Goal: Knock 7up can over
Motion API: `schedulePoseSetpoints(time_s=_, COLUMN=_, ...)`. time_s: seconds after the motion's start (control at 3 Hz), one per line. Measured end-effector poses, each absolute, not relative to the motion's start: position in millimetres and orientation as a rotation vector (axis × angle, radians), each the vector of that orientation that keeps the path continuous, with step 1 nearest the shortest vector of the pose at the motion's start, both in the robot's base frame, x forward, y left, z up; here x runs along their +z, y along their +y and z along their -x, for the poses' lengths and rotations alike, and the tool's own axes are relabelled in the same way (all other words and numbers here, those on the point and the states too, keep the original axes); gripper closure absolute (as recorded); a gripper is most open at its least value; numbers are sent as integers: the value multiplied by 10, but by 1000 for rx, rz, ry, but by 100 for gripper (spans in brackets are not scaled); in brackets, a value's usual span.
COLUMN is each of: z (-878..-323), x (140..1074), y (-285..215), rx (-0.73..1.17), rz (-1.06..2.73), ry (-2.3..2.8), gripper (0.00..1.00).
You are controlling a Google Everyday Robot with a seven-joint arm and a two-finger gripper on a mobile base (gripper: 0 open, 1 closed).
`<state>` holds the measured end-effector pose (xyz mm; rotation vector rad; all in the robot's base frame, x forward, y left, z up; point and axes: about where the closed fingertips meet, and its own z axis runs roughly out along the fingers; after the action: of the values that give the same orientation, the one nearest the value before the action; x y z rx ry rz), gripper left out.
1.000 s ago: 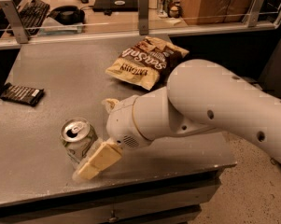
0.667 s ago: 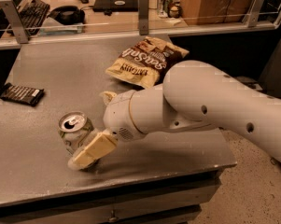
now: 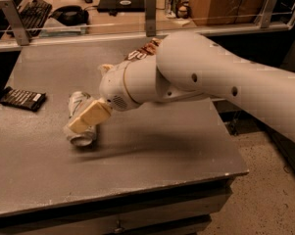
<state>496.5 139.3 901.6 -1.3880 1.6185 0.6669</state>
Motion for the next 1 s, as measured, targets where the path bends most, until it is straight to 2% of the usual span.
schedulePoseSetpoints(time_s=0.33, z=-5231, x=9128, y=1450, rx=648, rz=1387, ry=1605, gripper=0)
schedulePoseSetpoints(time_s=0.67, z=-5270, x=9171, y=1278, rx=629, rz=1412, ry=1603, gripper=0)
schedulePoseSetpoints(time_s=1.0, z=-5265, x=9363, y=660, rx=543, rz=1463, ry=1598, gripper=0)
